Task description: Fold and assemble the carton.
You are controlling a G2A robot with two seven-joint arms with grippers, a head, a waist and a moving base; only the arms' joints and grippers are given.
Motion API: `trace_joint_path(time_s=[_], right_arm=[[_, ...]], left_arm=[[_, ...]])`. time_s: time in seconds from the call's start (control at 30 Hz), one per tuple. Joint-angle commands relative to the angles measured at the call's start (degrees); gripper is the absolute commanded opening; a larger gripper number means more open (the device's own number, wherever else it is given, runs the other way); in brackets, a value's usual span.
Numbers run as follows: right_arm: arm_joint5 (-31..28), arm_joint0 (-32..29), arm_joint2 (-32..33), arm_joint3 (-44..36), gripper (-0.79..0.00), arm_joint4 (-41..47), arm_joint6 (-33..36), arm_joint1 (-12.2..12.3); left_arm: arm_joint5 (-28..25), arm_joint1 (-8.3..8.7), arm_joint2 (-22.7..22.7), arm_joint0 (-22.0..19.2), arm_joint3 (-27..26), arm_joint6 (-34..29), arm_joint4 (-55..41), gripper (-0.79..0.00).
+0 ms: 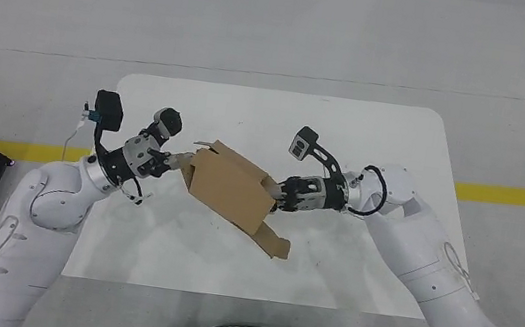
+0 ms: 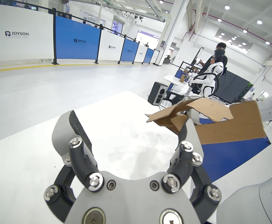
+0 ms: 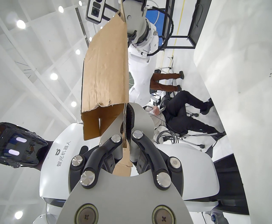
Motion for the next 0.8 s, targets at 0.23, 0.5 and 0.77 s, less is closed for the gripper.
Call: trace_joint_path(time_s=[0.23,0.5,0.77], right_arm=[[0.7,0.7,0.0,2.6,-0.785,3.2,1.1,-0.2],[-0.9,1.7,0.0,5.9,-0.785,10.9,7.6,-0.8],[-1.2,3.6,-0.7,10.4,-0.785,13.4,11.6,-1.4]], left_arm=[[1.3,-0.15,1.6,0.5,-1.8,0.6,3.4,0.0],[2.3,-0.13,1.5,0.1,0.0,0.7,1.3,0.0],[0.9,0.09,1.3,-0.3,2.1,-1.1,-3.4,0.0]])
